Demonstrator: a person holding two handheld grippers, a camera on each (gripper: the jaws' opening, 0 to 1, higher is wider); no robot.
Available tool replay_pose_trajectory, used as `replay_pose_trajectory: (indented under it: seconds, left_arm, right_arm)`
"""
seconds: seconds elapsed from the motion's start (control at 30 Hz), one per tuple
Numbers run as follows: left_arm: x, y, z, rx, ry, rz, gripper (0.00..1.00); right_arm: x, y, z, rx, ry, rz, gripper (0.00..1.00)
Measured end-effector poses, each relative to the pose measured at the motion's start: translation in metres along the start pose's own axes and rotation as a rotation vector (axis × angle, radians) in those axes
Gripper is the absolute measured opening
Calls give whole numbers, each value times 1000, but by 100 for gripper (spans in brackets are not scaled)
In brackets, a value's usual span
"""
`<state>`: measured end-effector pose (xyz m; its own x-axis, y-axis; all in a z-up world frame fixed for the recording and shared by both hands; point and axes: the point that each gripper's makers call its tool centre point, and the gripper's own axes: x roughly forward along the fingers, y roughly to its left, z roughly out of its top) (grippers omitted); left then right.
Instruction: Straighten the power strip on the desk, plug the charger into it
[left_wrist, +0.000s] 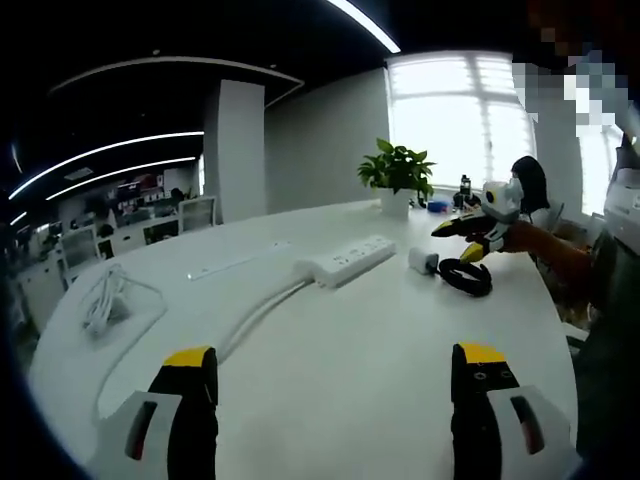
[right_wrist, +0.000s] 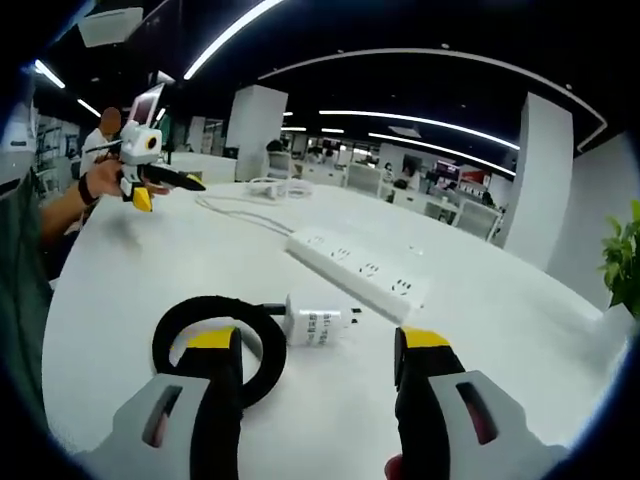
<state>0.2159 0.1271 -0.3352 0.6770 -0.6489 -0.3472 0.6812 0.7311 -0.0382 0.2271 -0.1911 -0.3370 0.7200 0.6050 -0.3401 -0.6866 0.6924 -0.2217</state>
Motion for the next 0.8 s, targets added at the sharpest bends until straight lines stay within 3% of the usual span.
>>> replay_pose_trajectory:
  seconds: [0.37,0.53,0.8]
  left_arm:
    - [3,-2,-3,-1,7,-10,99]
    - [3,0,-4,-4,11,-3,99]
    - [3,0,-6,-10,12,-4,99]
  right_arm:
    - [8,-4,0,38,-22,38,61]
    - [13,0,7,30,-92,105,60]
    - [22,0,8,44,-121,153,54]
